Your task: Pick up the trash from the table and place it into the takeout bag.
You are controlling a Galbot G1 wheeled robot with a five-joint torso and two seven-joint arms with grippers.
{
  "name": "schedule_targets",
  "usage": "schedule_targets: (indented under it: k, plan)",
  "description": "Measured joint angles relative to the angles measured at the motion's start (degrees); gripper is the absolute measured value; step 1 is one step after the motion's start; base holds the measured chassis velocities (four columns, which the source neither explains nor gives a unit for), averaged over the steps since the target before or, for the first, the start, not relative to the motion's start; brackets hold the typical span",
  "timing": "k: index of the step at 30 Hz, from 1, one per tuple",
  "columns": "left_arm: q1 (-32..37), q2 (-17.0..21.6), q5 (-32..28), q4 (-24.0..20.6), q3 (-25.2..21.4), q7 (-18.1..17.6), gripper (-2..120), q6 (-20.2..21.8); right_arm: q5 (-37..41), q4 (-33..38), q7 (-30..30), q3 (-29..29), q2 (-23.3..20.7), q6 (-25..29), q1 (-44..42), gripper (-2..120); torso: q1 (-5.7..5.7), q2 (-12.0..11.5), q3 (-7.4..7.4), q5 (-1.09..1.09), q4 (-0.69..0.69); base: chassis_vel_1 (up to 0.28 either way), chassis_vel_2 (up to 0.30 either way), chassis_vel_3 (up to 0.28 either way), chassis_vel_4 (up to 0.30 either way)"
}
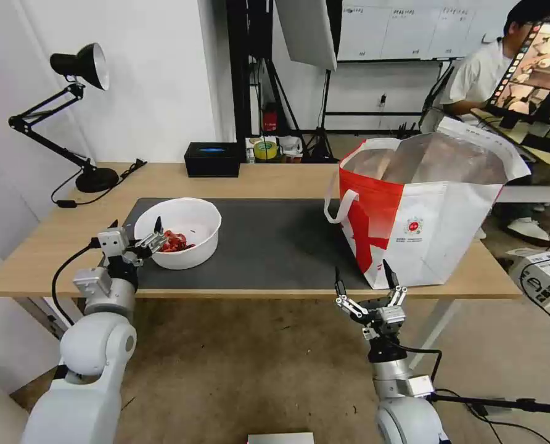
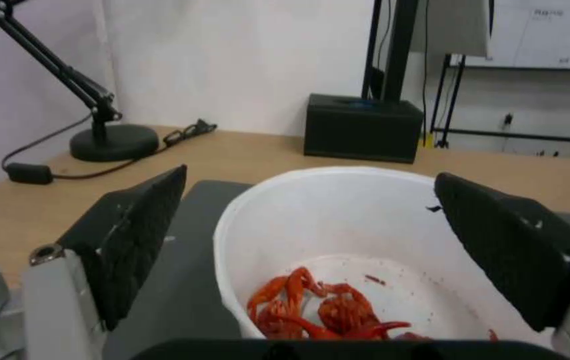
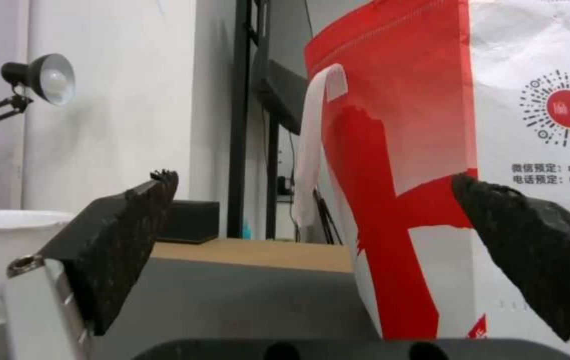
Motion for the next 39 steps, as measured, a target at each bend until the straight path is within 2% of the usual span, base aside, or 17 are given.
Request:
schedule_targets:
  k: [2, 5, 20, 34, 36, 39]
  plan:
    - [-0.2, 0.3, -0.2, 0.2, 0.2, -0.1, 100, 0.5, 0.0, 0.0, 0.0, 0.0, 0.0, 0.0, 0.0, 100, 0.00, 0.0, 0.00, 0.00, 0.00, 0.000, 0.000, 0.000, 0.000]
    - [-1.6, 1.4, -1.4, 1.1, 1.1, -1.7, 100, 3.9, 0.0, -0.1, 0.0, 0.0, 0.0, -0.2, 0.3, 100, 0.00, 0.0, 0.00, 0.00, 0.00, 0.000, 0.000, 0.000, 0.000]
    - [-8.9, 3.6, -3.8, 5.3, 3.1, -5.8, 100, 14.0, -0.1, -0.5, 0.0, 0.0, 0.0, -0.4, 0.2, 100, 0.00, 0.0, 0.00, 0.01, 0.00, 0.000, 0.000, 0.000, 0.000]
    - [-15.0, 5.7, -6.9, 9.2, 4.7, -7.2, 100, 21.0, -0.3, -0.6, 0.2, 0.0, 0.2, -0.4, -0.5, 100, 0.00, 0.0, 0.00, 0.01, 0.00, 0.000, 0.000, 0.000, 0.000]
    - [-16.2, 6.7, -8.7, 9.4, 4.6, -7.3, 100, 23.6, -0.3, -0.8, 0.2, 0.0, 0.3, -0.3, -0.8, 100, 0.00, 0.0, 0.00, 0.00, 0.00, 0.000, 0.000, 0.000, 0.000]
    - [-16.9, 7.5, -9.4, 9.3, 4.5, -7.3, 100, 25.3, -0.3, -1.0, 0.2, -0.1, 0.4, -0.1, -0.8, 100, 0.00, 0.0, 0.00, 0.01, 0.00, 0.000, 0.000, 0.000, 0.000]
